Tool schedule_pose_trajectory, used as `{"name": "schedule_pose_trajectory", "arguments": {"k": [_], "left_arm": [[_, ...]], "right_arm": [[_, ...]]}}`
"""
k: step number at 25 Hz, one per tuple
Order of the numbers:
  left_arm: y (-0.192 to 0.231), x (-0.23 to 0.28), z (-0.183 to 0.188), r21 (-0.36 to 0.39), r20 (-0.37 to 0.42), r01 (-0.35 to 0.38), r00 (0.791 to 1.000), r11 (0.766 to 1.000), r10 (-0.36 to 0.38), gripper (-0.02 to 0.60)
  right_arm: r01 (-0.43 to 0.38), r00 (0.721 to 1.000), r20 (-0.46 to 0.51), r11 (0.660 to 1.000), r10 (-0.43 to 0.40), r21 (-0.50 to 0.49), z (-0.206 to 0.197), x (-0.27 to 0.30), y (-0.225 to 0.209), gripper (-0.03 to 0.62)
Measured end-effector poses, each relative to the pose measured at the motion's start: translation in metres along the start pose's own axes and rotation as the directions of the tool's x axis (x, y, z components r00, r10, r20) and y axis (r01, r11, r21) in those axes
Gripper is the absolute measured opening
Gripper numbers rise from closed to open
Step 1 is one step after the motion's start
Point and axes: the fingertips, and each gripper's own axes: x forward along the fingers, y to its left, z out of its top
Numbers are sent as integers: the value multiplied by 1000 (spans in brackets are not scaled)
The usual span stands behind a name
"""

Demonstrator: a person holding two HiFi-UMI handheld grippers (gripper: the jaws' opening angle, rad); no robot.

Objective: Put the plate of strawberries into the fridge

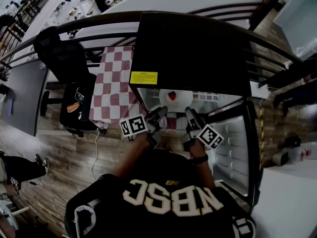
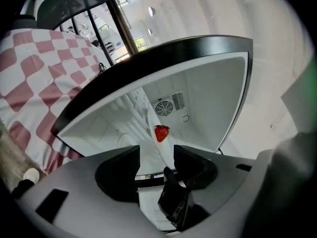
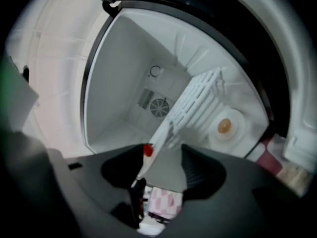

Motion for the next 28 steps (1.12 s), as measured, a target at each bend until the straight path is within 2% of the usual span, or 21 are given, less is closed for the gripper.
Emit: {"name": "schedule_pose_trajectory", "arguments": {"k": [3, 5, 7, 10, 15, 19, 21, 22, 25, 28], "left_arm": [[-8, -6, -4, 71, 13, 10, 1000, 997, -11, 210], [-14, -9, -7, 120, 17, 22, 1000, 992, -25, 210], [-15, -12, -12, 209, 10, -5, 1000, 978, 3, 210], [-12, -19, -17, 379, 21, -76, 997, 922, 74, 210], [-22, -19, -22, 528, 51, -100, 995, 843, 86, 209], [-27, -19, -22, 666, 88, -147, 989, 731, 119, 198], [-27, -20, -22, 712, 103, -167, 986, 682, 133, 189], [-27, -21, -22, 725, 110, -176, 984, 666, 140, 182], [-23, -22, -20, 739, 128, -200, 979, 643, 158, 159], [-19, -20, -19, 741, 134, -211, 977, 638, 167, 122]], "right_arm": [[16, 1000, -7, 998, -16, -66, -7, -7, -1, 232], [31, 999, -18, 988, -34, -152, -11, -12, -3, 232], [61, 997, -21, 963, -69, -261, -13, -18, -4, 232], [100, 993, -11, 905, -115, -414, -14, -23, -1, 231], [127, 988, 7, 792, -153, -597, -14, -26, 9, 230], [143, 983, 21, 691, -182, -708, -15, -27, 16, 222], [148, 981, 25, 665, -191, -732, -16, -27, 17, 191], [149, 981, 26, 656, -193, -740, -16, -27, 17, 168], [145, 981, 23, 640, -194, -755, -17, -26, 18, 135], [130, 982, 14, 631, -186, -765, -18, -23, 19, 105]]}}
